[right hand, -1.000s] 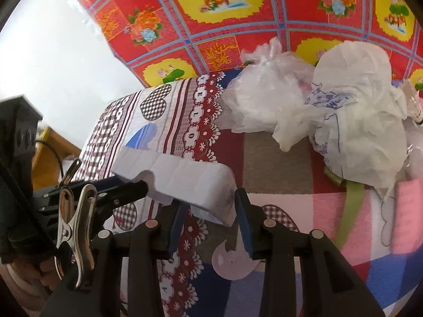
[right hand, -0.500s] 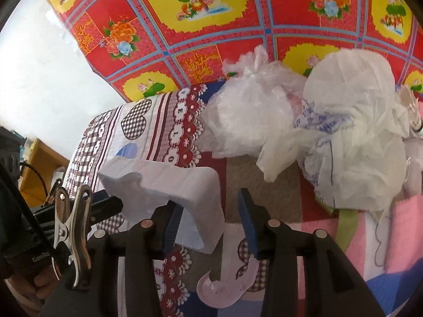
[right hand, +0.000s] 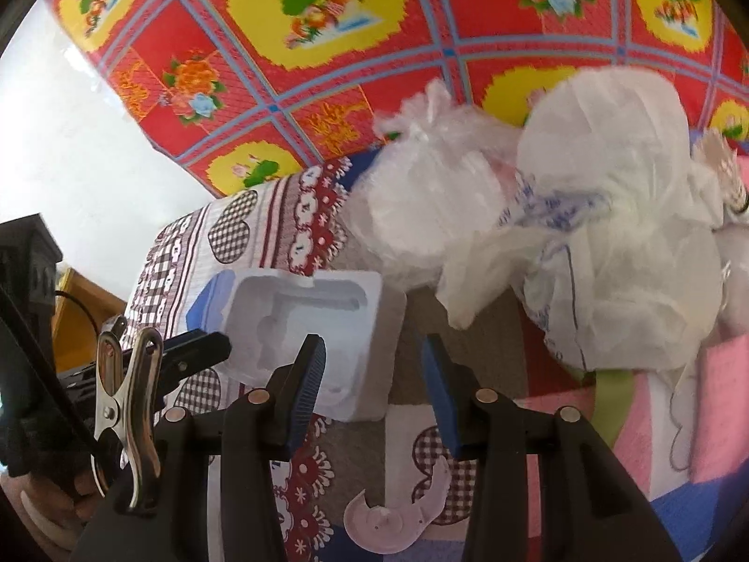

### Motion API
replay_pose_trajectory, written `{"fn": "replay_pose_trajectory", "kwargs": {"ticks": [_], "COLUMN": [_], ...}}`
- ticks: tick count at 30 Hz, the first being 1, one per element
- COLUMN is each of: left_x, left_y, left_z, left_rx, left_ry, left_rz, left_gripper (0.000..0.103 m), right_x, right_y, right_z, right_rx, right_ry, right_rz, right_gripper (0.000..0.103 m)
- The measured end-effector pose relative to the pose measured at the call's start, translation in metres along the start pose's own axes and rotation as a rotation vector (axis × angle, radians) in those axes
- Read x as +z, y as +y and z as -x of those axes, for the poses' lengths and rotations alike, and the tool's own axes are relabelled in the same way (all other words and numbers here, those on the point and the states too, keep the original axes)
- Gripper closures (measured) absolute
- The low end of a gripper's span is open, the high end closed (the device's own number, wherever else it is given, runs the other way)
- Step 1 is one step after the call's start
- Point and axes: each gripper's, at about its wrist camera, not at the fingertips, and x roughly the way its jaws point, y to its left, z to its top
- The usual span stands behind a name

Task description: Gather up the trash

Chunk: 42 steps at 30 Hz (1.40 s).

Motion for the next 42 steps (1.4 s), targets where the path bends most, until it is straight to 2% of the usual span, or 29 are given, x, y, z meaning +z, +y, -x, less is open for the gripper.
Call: {"fn": "replay_pose_trajectory", "kwargs": {"ticks": [9, 14, 16, 20, 21, 24, 42], "left_x": [-0.001, -0.001, -0.002, -0.006, -0.007, -0.011, -0.048], "left_y": [-0.011, -0.019, -0.022, -0.023, -0.023, -0.019, -0.008], "left_z": [-0.017, -0.019, -0.02, -0.017, -0.016, -0.005, 0.065], "left_rx": [-0.008, 0.011, -0.006, 0.036, 0.031, -0.002, -0.015], "left_ry": [0.01, -0.005, 0.005, -0.001, 0.005, -0.004, -0.077], "left_rz": [-0.035, -0.087, -0.1, -0.122, -0.123, -0.124, -0.164], "left_gripper": [0.069, 0.07, 0.07, 0.083, 0.083, 0.084, 0.084], "right_x": [-0.005, -0.006, -0.007, -0.008, -0.008, -0.01, -0.043], "right_y": [0.001, 0.004, 0.008, 0.012, 0.013, 0.013, 0.058], "right_z": [-0.012, -0.025, -0.026, -0.025, -0.022, -0.014, 0.04], "right_rx": [0.014, -0.021, -0.026, -0.027, -0.031, -0.025, -0.013], "right_ry": [0.018, 0.038, 0.036, 0.036, 0.03, 0.014, -0.07], "right_rz": [-0.007, 0.003, 0.015, 0.024, 0.024, 0.015, 0.026], "right_gripper": [0.06, 0.07, 0.074, 0.081, 0.082, 0.082, 0.082]}}
